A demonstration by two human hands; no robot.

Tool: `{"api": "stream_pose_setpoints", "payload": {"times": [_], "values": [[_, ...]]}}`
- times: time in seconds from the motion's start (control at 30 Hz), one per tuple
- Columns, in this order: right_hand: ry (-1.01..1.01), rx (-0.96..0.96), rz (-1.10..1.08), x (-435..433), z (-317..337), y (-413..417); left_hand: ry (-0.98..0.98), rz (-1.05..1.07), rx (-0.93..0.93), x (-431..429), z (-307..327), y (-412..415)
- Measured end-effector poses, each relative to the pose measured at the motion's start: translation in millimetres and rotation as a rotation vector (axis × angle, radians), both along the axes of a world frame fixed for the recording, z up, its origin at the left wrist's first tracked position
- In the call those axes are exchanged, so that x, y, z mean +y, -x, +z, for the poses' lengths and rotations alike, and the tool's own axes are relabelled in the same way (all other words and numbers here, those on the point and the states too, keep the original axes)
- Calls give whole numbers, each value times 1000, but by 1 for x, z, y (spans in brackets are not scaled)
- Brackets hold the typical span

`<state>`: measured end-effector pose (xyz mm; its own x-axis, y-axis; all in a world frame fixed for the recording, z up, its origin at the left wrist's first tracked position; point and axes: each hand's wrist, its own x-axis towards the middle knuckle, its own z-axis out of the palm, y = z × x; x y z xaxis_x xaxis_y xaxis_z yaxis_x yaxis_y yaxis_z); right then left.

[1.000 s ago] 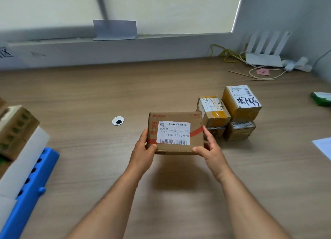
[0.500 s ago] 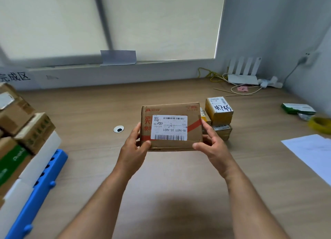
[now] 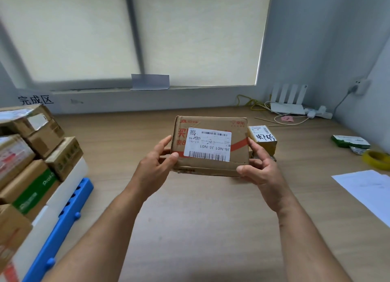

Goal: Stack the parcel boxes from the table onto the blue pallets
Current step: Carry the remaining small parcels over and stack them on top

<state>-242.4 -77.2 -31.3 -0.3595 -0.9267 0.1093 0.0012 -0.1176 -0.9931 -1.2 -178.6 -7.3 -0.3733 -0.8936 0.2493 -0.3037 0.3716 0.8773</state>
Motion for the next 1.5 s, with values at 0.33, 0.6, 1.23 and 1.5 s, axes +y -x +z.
{"api": "stream_pose_setpoints", "payload": {"times": [0.33, 0.6, 1.23, 1.5], "values": [[49, -27, 10, 20, 26, -62, 301, 187, -245, 0, 29, -72], [88, 21, 3, 47, 48, -121, 423, 244, -395, 22, 34, -134], [169, 27, 185, 62, 83, -305, 507, 453, -510, 99, 65, -353], [141, 27, 290, 36, 83, -376, 472, 551, -568, 112, 56, -430]]}}
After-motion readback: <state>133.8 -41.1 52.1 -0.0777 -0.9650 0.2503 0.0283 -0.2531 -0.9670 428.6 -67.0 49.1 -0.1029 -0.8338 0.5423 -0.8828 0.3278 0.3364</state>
